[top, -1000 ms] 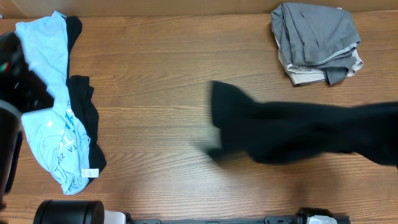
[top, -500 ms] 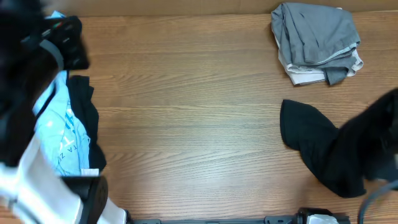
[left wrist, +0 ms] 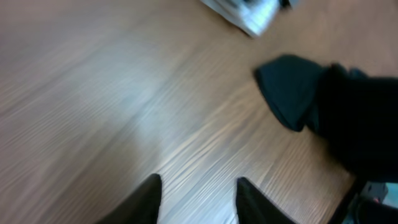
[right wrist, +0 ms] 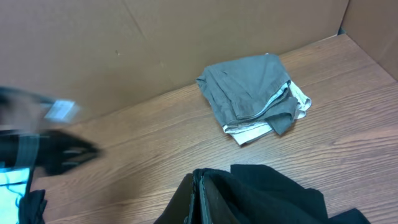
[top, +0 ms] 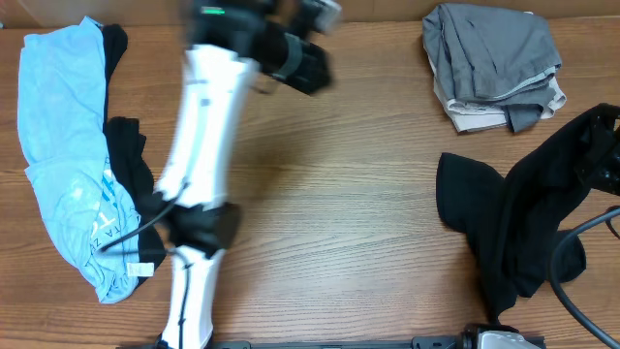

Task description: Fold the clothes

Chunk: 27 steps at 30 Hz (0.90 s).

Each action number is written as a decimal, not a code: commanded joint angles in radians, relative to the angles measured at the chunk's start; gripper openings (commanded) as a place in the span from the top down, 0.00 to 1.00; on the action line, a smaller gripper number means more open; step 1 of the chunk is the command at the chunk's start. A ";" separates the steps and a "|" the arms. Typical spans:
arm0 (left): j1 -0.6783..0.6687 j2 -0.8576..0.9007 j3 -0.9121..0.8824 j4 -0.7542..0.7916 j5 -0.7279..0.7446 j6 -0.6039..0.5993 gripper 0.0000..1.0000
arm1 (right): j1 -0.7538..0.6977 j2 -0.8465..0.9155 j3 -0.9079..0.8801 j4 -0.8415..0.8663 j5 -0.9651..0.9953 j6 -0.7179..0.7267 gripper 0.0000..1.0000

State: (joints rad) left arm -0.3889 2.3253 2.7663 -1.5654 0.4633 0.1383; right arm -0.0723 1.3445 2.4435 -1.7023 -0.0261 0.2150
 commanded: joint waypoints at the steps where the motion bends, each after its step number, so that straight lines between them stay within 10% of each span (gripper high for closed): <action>1: -0.137 0.119 0.000 0.055 0.050 0.061 0.47 | -0.008 -0.006 0.002 0.009 -0.001 -0.006 0.96; 17: -0.517 0.392 -0.003 0.284 -0.090 0.242 0.07 | -0.008 -0.006 0.002 0.009 -0.002 -0.006 0.96; 27: -0.565 0.500 -0.005 0.288 -0.100 0.383 0.06 | -0.008 -0.005 0.002 0.009 -0.021 -0.006 0.96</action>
State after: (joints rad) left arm -0.9607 2.7667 2.7552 -1.2808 0.3805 0.4473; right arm -0.0727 1.3445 2.4435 -1.7016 -0.0277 0.2153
